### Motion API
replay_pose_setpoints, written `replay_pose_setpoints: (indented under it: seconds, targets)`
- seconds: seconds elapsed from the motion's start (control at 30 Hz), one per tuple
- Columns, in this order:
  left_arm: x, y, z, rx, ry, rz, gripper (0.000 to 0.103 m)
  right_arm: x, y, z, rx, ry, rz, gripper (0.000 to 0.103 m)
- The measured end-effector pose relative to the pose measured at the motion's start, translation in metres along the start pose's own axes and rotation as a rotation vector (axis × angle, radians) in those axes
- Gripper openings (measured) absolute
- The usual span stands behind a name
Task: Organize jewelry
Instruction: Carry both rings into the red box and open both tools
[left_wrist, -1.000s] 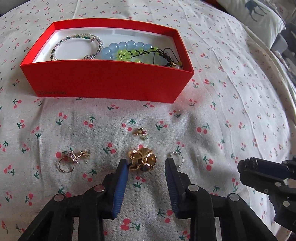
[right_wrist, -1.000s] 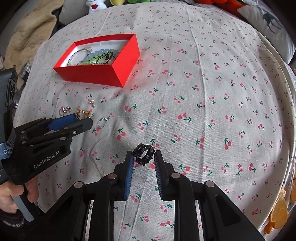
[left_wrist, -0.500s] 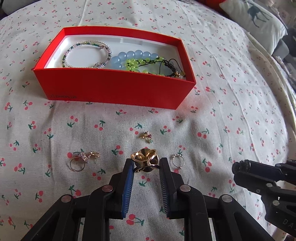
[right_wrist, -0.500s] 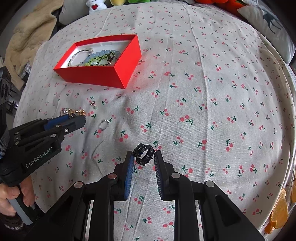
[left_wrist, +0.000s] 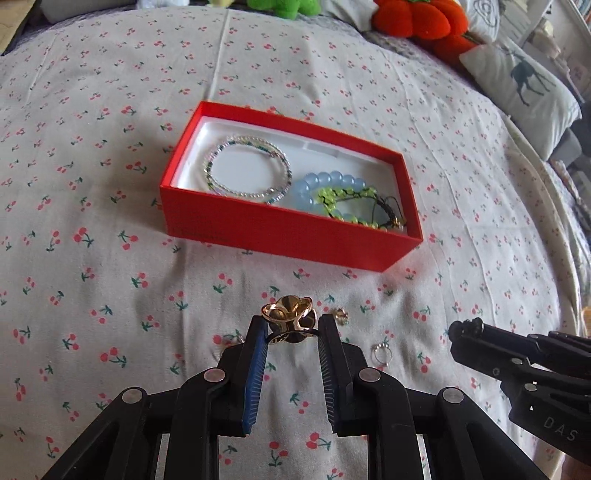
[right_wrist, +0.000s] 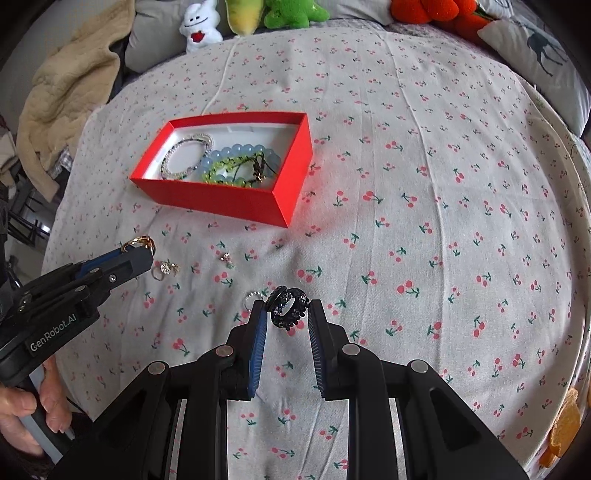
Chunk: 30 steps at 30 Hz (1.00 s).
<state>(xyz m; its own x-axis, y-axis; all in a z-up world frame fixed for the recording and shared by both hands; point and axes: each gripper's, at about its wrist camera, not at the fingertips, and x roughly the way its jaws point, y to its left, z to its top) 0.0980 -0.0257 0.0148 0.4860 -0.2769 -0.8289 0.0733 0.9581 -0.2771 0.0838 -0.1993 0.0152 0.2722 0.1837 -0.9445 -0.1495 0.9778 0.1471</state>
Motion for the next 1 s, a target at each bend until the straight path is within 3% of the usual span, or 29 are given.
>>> replay_pose_setpoints:
  seconds: [0.37, 0.77, 1.0]
  targets:
    - [-0.014, 0.015, 0.035, -0.058, -0.102, -0.024, 0.022, -0.001, 0.01, 0.046, 0.089, -0.1, 0.046, 0.024]
    - [0.016, 0.016, 0.059, -0.048, -0.143, -0.039, 0.022, 0.023, 0.016, 0.079, 0.105, -0.14, 0.071, 0.024]
    - [0.039, 0.016, 0.07, -0.025, -0.136, 0.013, 0.022, 0.04, 0.014, 0.091, 0.089, -0.136, 0.083, 0.025]
